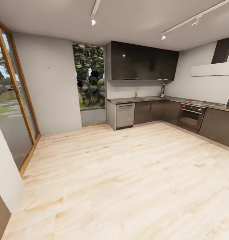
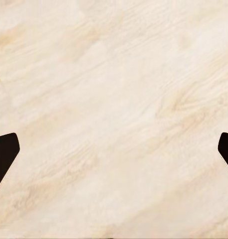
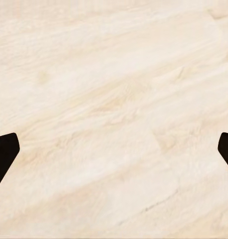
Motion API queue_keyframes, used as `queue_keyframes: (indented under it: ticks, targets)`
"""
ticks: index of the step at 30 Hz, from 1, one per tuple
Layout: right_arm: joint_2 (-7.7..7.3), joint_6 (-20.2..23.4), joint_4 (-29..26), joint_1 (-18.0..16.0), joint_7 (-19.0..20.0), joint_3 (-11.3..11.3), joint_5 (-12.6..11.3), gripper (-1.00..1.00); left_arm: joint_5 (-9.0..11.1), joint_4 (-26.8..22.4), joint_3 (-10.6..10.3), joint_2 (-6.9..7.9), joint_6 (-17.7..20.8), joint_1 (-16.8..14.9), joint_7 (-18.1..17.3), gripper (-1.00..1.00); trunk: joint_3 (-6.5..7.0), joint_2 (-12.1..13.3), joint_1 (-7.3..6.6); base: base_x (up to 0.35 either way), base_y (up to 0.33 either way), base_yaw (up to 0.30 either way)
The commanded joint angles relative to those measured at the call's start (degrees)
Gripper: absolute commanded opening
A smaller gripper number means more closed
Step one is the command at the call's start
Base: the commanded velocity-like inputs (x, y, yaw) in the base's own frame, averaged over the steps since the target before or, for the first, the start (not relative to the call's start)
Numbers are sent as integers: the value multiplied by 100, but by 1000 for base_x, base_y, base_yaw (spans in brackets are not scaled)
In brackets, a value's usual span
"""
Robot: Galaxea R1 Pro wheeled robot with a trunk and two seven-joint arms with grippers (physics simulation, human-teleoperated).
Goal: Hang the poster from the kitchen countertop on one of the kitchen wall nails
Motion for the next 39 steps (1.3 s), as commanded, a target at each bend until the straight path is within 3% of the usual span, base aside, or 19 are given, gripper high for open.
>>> queue_keyframes:
  ticks: [1,14,39]
  targets:
    - [0,-17,3,-3,-4,1,4,100,-49,-8,7,-1,-10,1,0,100,-5,-2,4,333,0,-121]
    - [0,-17,5,-3,-4,-2,4,100,-49,-8,7,-1,-10,-1,0,100,-14,-2,4,333,0,-183]
    - [41,-1,-11,-3,-4,-19,0,100,-49,0,7,-4,-10,0,1,100,-49,-2,4,333,0,-19]
